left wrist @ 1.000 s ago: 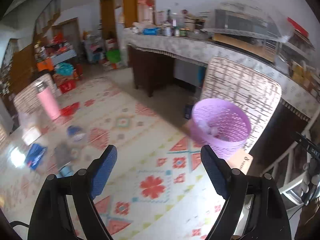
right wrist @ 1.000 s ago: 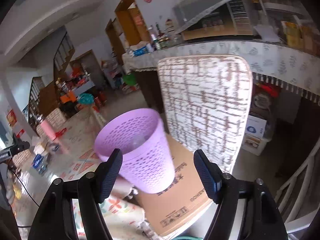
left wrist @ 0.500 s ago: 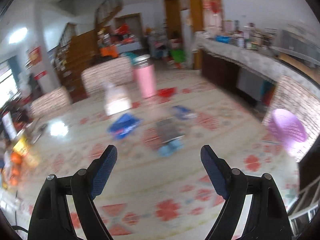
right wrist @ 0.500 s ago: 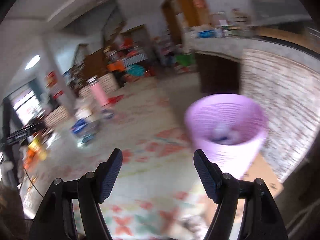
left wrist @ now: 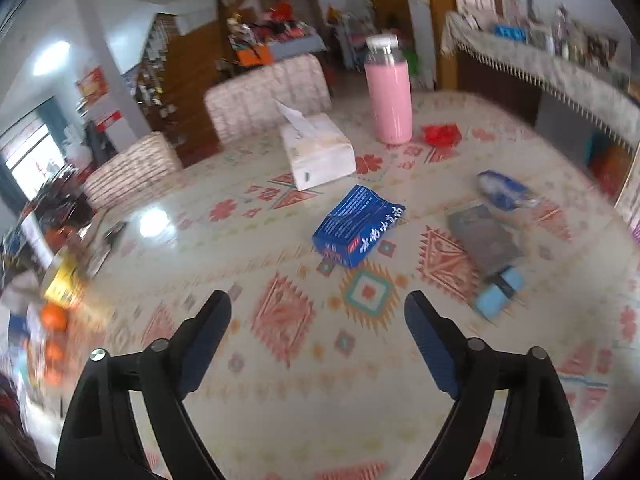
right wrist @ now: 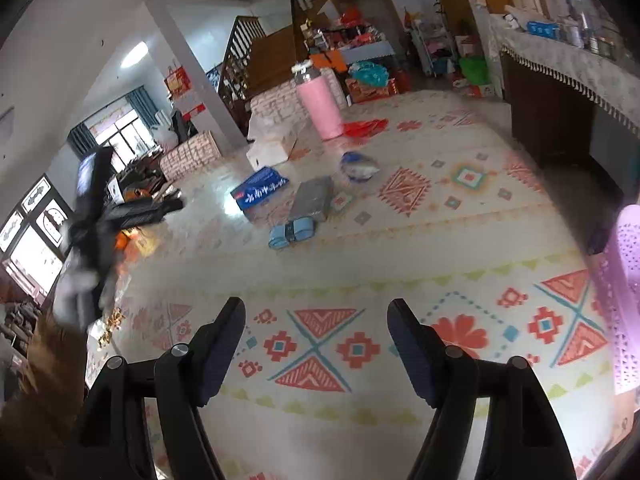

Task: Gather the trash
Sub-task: 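Grasp the blue tissue pack with left tool while right tool grasps blue Vinda bag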

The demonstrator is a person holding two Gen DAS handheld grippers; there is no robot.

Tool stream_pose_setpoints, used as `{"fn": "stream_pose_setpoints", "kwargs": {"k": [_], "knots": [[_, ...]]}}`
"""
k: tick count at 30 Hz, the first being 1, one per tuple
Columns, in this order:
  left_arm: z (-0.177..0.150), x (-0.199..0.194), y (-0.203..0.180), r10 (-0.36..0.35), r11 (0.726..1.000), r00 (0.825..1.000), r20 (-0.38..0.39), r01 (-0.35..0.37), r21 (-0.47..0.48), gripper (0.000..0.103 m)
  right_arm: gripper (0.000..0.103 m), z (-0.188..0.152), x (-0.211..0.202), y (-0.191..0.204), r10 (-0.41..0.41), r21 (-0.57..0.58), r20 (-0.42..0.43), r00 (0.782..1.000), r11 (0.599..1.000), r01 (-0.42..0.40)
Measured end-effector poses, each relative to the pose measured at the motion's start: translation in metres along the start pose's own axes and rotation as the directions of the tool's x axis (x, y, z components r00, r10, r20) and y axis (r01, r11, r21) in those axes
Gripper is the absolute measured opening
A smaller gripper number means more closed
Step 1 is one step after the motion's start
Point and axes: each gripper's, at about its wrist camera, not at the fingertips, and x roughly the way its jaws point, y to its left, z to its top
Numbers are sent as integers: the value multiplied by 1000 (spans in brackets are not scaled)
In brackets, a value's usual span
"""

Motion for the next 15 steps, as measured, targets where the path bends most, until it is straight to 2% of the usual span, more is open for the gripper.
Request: {"fn": "stream_pose_setpoints", "kwargs": {"k": [5, 10, 12, 15], "knots": [[39, 74, -9, -19, 998, 998, -68, 23, 56, 89, 78, 3, 13, -17, -50, 22, -44, 998, 998, 51], [64, 137, 1, -106, 994, 985, -133, 107, 2, 89, 78, 11, 12, -39, -96, 56, -60, 994, 993, 100], [67, 150, 3, -168, 986, 975, -146, 166, -30, 90, 78, 17, 15, -43, -109, 59, -67, 992, 992, 113], [64, 163, 0, -281, 959, 941, -186, 269, -86, 90, 78, 29, 26, -47, -115, 58, -76, 991, 991, 119]]}}
